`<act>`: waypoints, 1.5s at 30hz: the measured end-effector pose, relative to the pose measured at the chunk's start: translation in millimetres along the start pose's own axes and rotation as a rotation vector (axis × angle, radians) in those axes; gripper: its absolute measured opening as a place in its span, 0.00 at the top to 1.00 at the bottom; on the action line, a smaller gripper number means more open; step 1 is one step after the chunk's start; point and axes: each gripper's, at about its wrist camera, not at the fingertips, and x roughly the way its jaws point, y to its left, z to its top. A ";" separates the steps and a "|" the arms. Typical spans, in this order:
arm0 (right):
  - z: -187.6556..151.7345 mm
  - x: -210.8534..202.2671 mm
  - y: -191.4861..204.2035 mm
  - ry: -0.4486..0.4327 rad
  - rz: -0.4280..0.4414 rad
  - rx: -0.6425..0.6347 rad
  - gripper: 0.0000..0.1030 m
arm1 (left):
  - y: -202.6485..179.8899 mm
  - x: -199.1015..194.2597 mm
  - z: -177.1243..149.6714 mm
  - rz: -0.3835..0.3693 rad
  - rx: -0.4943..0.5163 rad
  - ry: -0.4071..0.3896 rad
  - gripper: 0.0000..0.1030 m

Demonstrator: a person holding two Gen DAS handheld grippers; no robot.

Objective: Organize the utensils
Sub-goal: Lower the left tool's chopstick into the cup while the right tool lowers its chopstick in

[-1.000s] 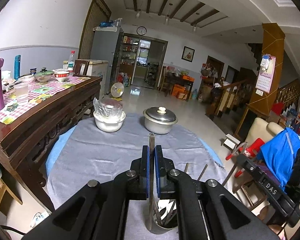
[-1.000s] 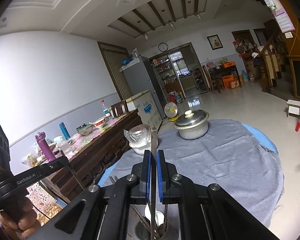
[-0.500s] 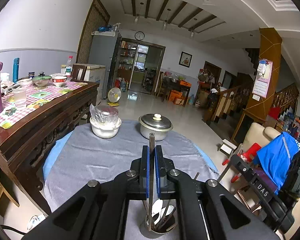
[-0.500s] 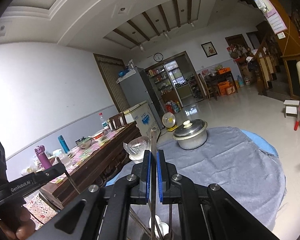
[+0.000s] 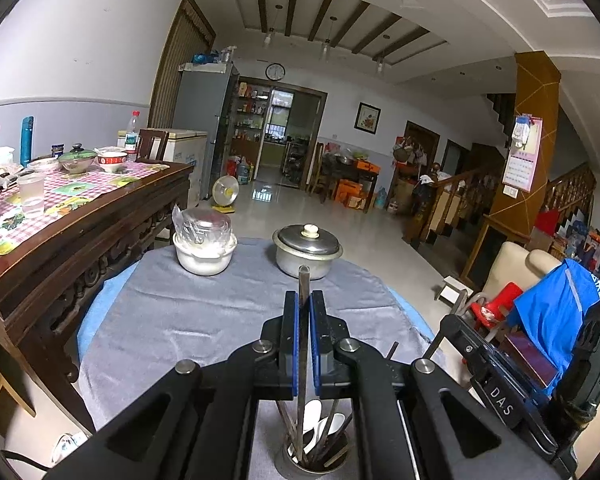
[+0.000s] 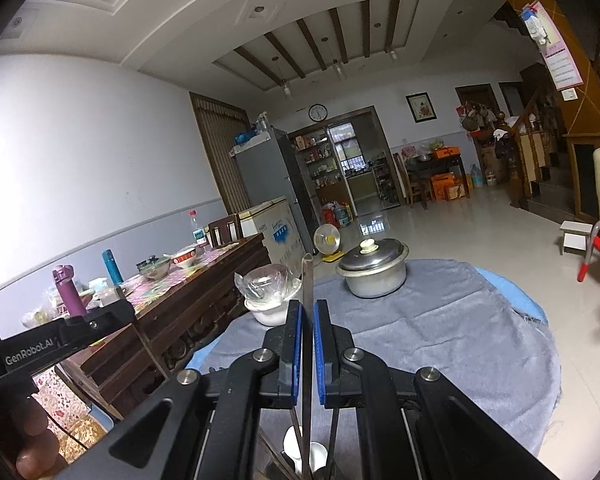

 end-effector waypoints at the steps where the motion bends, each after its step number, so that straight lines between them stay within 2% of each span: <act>1: -0.7 0.2 0.0 0.002 0.001 -0.001 0.94 | 0.2 2.0 -0.1 0.000 0.001 0.005 0.95; 9: -8.1 0.9 4.2 0.023 0.006 -0.025 0.94 | 2.4 8.8 -4.8 0.004 0.000 0.029 0.95; 22: -16.8 1.3 4.0 0.059 0.009 -0.032 0.94 | 3.7 21.6 -16.3 0.050 0.037 0.085 0.95; 45: -23.1 3.1 9.6 0.104 -0.002 -0.053 0.94 | 8.1 21.7 -24.7 0.108 0.057 0.093 0.94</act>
